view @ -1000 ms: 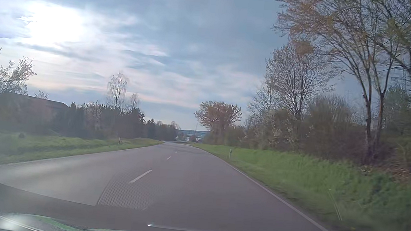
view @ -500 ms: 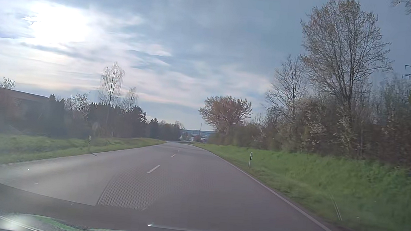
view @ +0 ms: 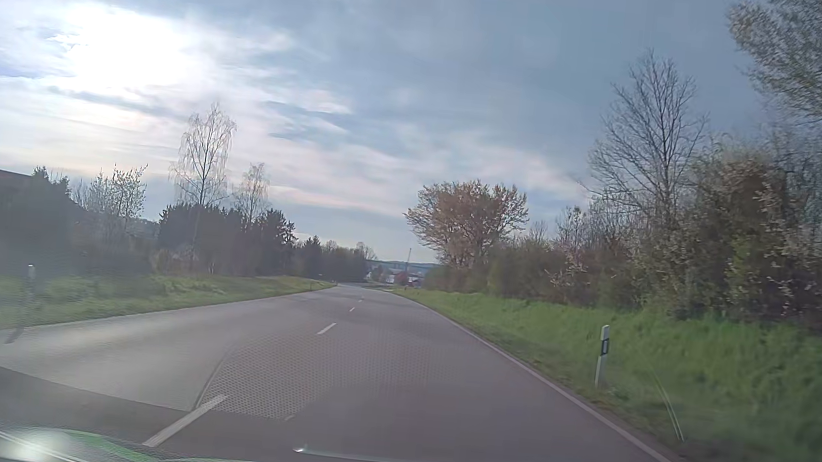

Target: Follow the waypoints while adhering to traffic rules and regulations

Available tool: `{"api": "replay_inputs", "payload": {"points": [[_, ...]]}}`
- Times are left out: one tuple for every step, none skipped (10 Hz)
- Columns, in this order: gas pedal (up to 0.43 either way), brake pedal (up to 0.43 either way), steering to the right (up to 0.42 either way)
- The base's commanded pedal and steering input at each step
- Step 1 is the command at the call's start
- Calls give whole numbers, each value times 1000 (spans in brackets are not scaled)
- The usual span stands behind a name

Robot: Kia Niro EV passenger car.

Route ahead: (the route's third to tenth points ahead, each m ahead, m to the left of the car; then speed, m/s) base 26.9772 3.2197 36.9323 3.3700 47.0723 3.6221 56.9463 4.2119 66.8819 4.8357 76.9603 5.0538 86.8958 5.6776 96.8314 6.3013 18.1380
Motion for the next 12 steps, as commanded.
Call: {"api": "replay_inputs", "payload": {"points": [[110, 0, -5], [110, 0, -5], [110, 0, -5], [110, 0, -5], [110, 0, -5], [110, 0, -5], [110, 0, -5], [110, 0, -5], [110, 0, -6], [110, 0, -5], [110, 0, -6], [110, 0, -5]]}}
